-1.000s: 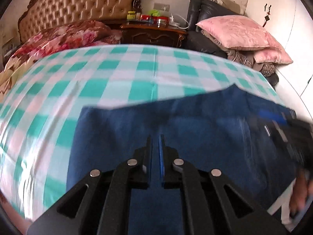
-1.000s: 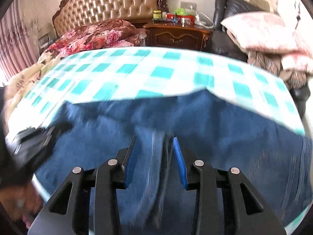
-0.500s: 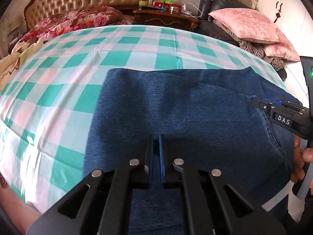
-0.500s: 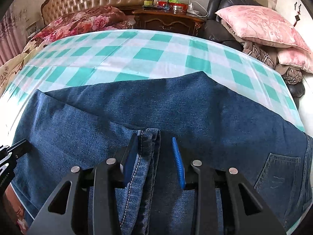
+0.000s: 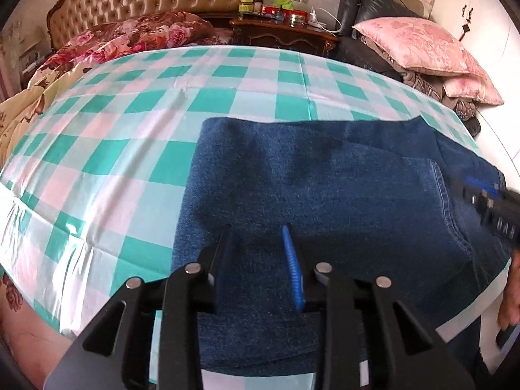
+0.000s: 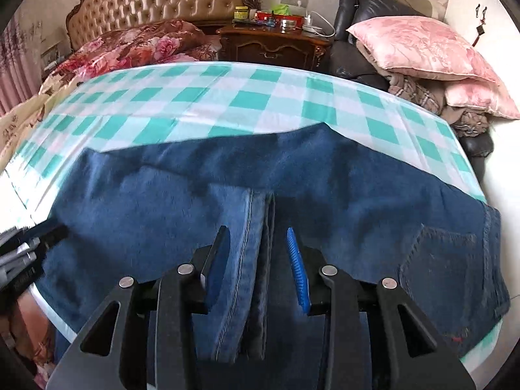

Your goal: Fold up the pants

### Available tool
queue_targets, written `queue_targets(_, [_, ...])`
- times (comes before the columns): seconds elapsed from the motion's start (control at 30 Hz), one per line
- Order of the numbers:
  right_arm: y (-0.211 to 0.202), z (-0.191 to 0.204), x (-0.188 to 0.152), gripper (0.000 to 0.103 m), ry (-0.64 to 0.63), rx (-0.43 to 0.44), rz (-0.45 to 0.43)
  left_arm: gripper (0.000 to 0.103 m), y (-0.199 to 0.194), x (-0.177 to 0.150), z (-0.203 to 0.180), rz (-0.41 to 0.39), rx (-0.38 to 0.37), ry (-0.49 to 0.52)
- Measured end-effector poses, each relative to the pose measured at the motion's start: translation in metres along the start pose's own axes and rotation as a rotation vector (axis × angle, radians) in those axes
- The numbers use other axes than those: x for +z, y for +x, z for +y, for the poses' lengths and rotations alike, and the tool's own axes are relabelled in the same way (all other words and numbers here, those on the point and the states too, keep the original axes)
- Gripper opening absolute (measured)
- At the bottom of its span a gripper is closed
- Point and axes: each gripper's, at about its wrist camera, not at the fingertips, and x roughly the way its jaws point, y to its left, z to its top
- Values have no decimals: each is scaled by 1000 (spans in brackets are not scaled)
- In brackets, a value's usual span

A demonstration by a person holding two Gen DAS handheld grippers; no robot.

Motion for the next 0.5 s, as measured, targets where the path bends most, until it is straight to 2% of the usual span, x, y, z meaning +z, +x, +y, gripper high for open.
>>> queue_targets(0.23, [16,-1,-20,33,-2,-21,76,34,-18,-6,10,-20,14,-15])
queue_targets(0.5, [16,1,-26,37,-17,-38,54,34,-19,-33,29,13,27,-58])
